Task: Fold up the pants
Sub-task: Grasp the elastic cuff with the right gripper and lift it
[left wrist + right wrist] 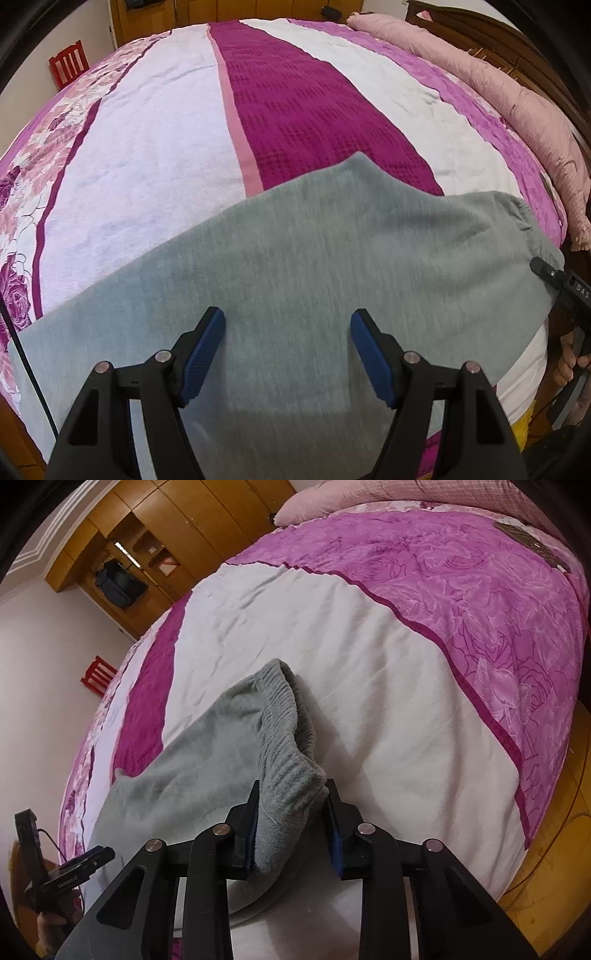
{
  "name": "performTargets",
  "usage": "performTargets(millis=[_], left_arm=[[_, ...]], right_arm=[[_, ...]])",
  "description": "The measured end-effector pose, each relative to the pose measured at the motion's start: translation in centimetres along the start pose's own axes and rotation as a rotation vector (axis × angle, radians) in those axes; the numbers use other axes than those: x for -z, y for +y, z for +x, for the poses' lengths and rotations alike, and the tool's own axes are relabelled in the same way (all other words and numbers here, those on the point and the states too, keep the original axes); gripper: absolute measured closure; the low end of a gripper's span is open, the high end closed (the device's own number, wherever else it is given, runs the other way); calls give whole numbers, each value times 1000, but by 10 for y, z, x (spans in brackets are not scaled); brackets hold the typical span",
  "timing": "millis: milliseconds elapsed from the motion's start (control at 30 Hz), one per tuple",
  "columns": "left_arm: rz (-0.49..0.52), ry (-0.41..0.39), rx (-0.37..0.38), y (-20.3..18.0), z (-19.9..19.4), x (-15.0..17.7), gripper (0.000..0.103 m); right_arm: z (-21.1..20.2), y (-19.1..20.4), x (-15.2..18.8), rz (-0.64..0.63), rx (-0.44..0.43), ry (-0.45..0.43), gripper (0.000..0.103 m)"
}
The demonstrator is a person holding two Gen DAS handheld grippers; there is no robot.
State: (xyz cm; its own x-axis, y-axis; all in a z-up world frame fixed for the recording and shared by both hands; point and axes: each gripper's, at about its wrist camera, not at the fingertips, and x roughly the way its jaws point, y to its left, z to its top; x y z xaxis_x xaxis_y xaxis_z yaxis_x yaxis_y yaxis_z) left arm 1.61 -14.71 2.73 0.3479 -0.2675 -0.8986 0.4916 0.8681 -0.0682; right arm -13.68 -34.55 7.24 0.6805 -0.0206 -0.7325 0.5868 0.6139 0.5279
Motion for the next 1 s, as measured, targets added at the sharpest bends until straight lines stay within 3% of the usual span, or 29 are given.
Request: performTargets(millis=[167,500,800,1000], left_arm=[[-38,-16,-11,12,-9,-3,28],[-146,-61,-94,54,-40,1,28],[-245,-63,-158,93,-57,23,28],[-287,-66,-170,108,-65,37,28]], right_arm=[[7,-7,-3,76,-14,20,71],[10,-1,-7,27,-28,3,73],[-18,43,-18,-133,-98,-69,77],[-37,96,-19,-282,-171,-104,77]])
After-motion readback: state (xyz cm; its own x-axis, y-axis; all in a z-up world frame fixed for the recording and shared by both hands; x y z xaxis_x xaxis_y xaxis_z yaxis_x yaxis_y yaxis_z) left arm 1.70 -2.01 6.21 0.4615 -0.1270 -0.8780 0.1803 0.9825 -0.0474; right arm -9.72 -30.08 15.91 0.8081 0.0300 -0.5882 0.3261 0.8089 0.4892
